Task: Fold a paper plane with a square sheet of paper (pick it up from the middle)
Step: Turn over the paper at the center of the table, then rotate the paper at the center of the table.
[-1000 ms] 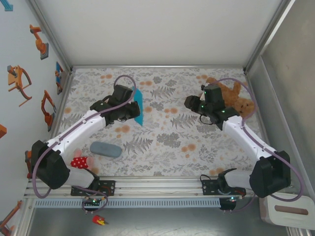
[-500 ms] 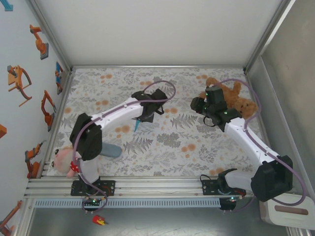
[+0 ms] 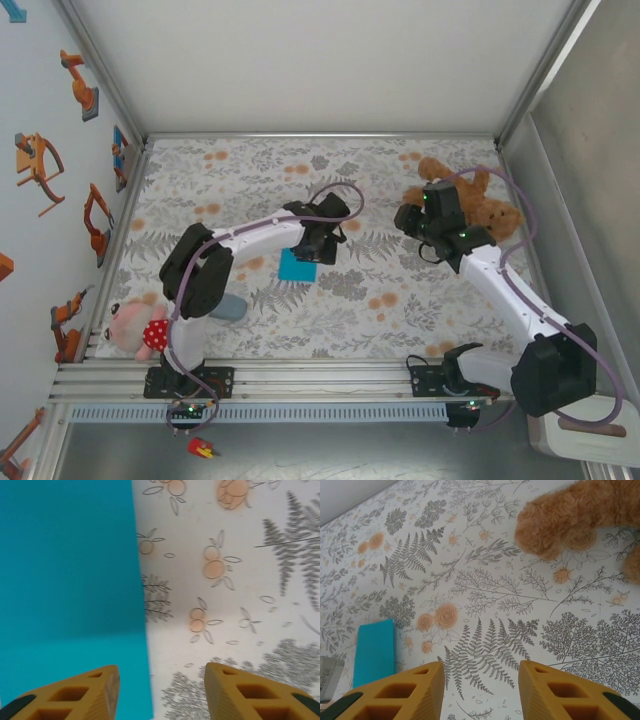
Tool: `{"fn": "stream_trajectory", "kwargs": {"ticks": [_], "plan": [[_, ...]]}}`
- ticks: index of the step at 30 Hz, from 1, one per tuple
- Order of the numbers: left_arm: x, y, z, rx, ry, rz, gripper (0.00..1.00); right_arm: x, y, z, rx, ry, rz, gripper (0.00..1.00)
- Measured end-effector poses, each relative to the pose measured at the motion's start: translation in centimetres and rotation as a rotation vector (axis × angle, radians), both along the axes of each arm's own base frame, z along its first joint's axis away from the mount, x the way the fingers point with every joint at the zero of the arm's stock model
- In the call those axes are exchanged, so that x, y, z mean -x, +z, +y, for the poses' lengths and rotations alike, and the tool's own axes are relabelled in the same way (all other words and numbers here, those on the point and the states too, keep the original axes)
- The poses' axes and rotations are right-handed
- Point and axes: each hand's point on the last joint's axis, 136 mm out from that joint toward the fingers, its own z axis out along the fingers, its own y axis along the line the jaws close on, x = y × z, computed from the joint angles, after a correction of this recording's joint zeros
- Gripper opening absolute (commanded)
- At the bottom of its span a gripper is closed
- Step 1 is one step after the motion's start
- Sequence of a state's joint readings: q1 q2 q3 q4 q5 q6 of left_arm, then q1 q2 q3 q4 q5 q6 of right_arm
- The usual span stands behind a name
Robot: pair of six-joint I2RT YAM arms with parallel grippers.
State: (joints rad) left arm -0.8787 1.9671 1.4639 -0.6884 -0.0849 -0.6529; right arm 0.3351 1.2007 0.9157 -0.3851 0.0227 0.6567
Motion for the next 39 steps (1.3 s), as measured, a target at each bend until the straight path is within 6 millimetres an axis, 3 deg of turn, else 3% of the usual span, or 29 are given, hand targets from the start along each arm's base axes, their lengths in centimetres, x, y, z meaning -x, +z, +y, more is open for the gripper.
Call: {"fn": "stream_trajectory", "kwargs": {"ticks": [4,7,11,14,20,26,31,39], "plan": [[-0.2,2.8,0.3,0.192,0.030,-0.004,0.60,-0.1,-1.3,1.3,-0.034,0.049,0.048,0.43],[-0.8,5.6,2.0,0.298,0.081,-0.058,0.75,-0.2,-2.8,3.0,-0.057,0.099,0.090,0.52],[-1.2,7.6,5.7,0.333,0.170,-0.145,0.93,0.9,-5.5,7.4,-0.045,0.219,0.165,0.50],[-1.0,7.7,8.8,0.316,0.235,-0.184,1.00,1.9,-6.9,11.2,-0.040,0.308,0.204,0.41],[-0.4,6.9,14.2,0.287,0.370,-0.217,0.96,2.4,-9.0,18.9,-0.065,0.452,0.250,0.31],[-0.1,7.4,16.5,0.303,0.456,-0.257,0.96,2.6,-11.0,24.7,-0.079,0.557,0.288,0.28],[-0.2,7.7,17.2,0.315,0.490,-0.278,0.96,2.6,-13.1,26.0,-0.074,0.578,0.341,0.28],[-0.2,7.2,17.7,0.316,0.520,-0.276,0.96,3.5,-15.7,25.0,-0.013,0.589,0.415,0.28]]}}
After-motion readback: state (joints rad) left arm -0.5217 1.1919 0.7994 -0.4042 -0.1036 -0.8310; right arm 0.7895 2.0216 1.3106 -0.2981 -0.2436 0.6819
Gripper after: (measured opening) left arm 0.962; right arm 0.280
